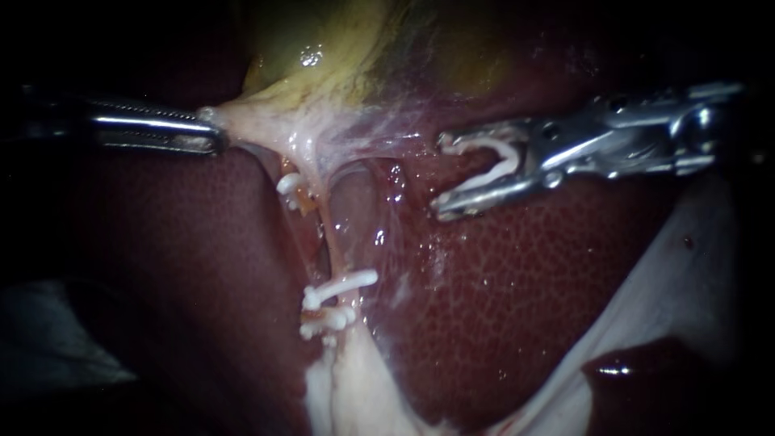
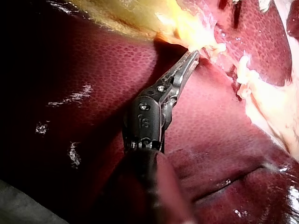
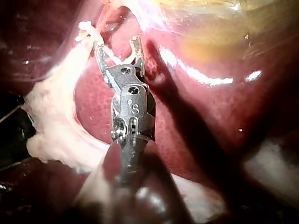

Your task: Clipping second clip right tube

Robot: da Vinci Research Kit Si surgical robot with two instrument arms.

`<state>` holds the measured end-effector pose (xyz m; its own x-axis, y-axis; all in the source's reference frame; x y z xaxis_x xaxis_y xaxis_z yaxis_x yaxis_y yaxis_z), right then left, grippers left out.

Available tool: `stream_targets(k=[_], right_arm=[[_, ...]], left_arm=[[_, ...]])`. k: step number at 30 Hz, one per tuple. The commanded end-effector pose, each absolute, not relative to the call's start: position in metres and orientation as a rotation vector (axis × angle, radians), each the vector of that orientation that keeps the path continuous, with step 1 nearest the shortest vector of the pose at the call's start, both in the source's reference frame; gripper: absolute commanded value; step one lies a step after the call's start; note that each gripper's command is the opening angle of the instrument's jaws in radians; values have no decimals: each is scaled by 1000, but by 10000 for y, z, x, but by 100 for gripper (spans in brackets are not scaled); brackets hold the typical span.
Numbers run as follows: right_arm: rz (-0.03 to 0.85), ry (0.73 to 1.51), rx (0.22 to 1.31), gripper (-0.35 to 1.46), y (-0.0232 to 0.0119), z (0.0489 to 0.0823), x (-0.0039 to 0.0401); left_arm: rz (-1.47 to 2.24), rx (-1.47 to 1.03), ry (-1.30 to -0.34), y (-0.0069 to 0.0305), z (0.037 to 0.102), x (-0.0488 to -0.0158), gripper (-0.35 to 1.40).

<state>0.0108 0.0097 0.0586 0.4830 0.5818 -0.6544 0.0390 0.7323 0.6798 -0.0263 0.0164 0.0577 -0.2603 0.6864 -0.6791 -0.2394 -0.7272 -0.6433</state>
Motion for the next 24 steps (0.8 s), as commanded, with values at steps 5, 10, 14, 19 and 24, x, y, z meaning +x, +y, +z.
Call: stream_targets(k=[5,10,14,19,24], right_arm=[[441,1042,833,48,75,607,133],[471,1044,918,45,63,625,154],[485,1031,925,45,53,642,167],[495,1022,915,46,41,668,179],[490,1020,902,48,32,686,187]], left_arm=[[2028,-1397,-558,162,576,-265,-35],[2028,-1396,-556,161,575,-266,-35],[2028,-1396,-555,160,574,-267,-35],[2028,-1396,-555,160,575,-267,-35],[2028,-1395,-554,159,574,-268,-35]])
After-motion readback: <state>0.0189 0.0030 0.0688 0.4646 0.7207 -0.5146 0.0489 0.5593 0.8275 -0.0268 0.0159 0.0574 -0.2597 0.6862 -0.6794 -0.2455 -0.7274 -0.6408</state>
